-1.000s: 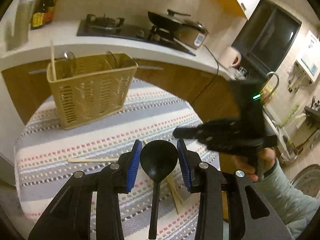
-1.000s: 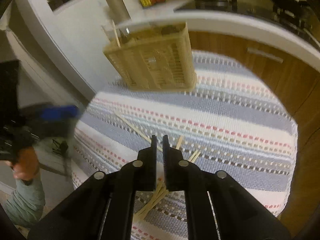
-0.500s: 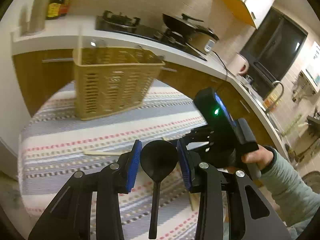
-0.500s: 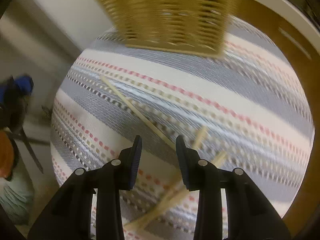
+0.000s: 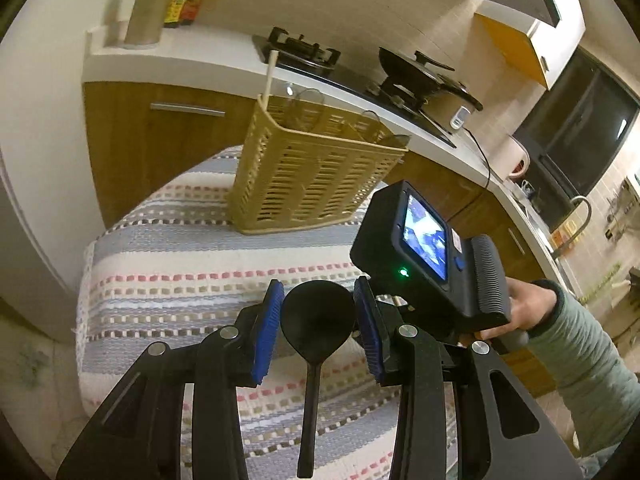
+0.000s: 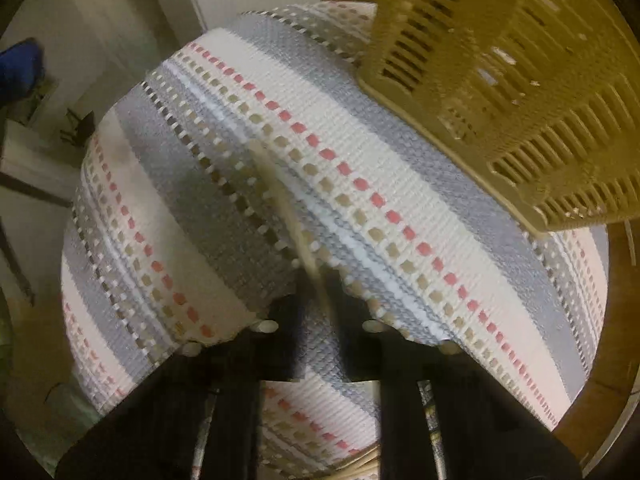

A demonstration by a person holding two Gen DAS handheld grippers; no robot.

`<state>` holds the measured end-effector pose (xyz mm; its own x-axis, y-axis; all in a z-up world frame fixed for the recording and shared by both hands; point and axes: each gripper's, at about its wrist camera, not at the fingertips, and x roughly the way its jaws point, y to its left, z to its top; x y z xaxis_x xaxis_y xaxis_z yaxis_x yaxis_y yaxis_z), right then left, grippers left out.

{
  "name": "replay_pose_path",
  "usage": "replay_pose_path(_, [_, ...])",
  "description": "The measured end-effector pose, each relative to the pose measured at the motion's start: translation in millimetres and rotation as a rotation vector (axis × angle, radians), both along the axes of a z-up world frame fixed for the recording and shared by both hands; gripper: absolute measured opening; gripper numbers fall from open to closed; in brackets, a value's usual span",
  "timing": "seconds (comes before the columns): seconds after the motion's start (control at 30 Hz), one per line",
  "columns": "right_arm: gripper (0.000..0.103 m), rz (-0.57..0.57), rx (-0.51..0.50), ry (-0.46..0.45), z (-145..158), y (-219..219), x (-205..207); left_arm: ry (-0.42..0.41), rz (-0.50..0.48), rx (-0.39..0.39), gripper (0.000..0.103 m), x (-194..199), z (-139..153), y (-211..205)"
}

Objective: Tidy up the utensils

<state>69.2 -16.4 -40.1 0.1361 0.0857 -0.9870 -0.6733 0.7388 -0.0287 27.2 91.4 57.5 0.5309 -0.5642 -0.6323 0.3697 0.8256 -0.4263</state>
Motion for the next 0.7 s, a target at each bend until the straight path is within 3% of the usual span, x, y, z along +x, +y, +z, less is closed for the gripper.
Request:
replay_pose_path(0.17, [0.004, -0.008, 0.089, -0.027, 17, -12, -10, -0.032, 0.023, 0.0, 0.035, 3, 7, 1])
replay_pose_path(0.33, [0.004, -0.05, 0.268, -0.129, 78, -50, -24, -0.127, 0.064, -0.008, 0.035, 7, 40, 3])
replay_pose_path(0.57, [0.004, -0.143, 0.512, -0.431, 187, -117, -16, -0.309, 0.14, -0.053, 0.035, 29, 108, -10])
replay_pose_path(0.7, [0.004, -0.237, 0.584, -0.622, 222, -143, -2, -0.413, 0.178, -0.036, 0.035, 46, 133, -30])
